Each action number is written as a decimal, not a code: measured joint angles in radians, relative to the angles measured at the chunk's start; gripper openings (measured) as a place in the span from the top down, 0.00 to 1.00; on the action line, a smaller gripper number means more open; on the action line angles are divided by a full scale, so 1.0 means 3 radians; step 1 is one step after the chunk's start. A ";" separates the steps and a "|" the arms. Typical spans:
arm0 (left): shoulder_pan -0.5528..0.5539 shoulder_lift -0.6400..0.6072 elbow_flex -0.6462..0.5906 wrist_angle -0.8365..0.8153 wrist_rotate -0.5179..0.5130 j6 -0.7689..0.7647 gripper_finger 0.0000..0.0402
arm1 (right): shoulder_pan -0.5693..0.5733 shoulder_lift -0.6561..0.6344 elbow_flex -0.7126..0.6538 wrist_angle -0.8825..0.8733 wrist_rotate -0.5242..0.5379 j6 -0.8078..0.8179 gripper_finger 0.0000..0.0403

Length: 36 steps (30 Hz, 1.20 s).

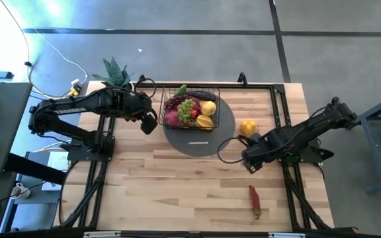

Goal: Build produce basket
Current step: Put the red chili pepper into the black wire basket

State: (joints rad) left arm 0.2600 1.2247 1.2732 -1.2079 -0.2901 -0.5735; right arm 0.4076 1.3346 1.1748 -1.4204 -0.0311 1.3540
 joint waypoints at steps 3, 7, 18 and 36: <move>0.0050 0.0000 0.0000 0.0001 0.0211 -0.0011 0.30 | 0.0039 0.0000 0.0000 0.0009 -0.0144 0.0025 0.36; 0.0071 0.0000 0.0000 0.0003 0.0402 -0.0010 0.30 | 0.0137 0.0000 0.0000 0.0101 -0.0225 0.0213 0.36; 0.0070 0.0000 0.0000 0.0005 0.0428 -0.0008 0.30 | 0.0487 0.0001 0.0000 0.0520 -0.0226 0.0881 0.36; 0.0069 0.0000 0.0000 0.0008 0.0454 0.0001 0.30 | 0.1151 0.0369 0.0000 0.0874 0.0014 0.1873 0.36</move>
State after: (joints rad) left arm 0.2806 1.2247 1.2732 -1.2057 -0.1539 -0.5732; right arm 0.7528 1.4454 1.1748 -1.1581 -0.0269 1.9160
